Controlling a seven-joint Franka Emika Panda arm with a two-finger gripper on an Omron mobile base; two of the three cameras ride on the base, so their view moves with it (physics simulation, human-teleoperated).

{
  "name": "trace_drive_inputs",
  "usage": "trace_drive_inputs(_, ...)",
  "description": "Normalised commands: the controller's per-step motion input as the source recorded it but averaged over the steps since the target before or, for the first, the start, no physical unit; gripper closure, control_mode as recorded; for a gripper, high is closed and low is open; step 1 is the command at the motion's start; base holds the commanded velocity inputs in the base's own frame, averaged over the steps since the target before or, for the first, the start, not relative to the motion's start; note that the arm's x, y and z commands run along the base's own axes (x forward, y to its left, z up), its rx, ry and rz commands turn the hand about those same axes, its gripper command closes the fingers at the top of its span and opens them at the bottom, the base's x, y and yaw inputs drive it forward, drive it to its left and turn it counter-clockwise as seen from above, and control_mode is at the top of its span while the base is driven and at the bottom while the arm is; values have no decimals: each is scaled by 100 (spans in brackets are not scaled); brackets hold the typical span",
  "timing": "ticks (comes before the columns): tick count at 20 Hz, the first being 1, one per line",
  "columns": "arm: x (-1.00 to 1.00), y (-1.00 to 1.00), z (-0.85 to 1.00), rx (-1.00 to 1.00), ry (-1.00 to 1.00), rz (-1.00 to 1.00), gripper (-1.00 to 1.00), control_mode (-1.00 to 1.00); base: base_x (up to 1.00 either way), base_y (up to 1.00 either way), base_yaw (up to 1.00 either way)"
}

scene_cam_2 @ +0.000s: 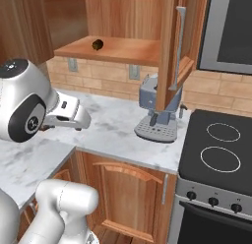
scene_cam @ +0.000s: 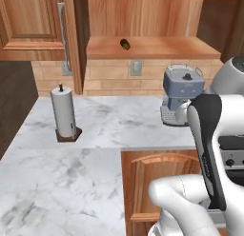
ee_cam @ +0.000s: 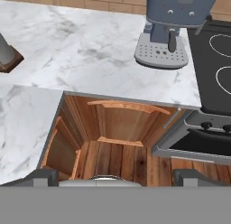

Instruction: Pick the sweet potatos from the cabinet and place them in one bowl. Pick the potato from the sink and place it in the other bowl.

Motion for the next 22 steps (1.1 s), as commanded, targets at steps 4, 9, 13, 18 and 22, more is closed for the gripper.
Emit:
trace_drive_inputs(4,0,0,0,0,0,0,-100,100,83,34,-1)
trace_drive_inputs(9,0,0,0,0,0,0,-100,100,98,17,-9)
trace_drive_inputs(13,0,0,0,0,0,0,-100,100,100,20,-4)
trace_drive_inputs(18,0,0,0,0,0,0,-100,100,100,14,0)
trace_drive_inputs(22,0,0,0,0,0,0,-100,100,100,14,-4)
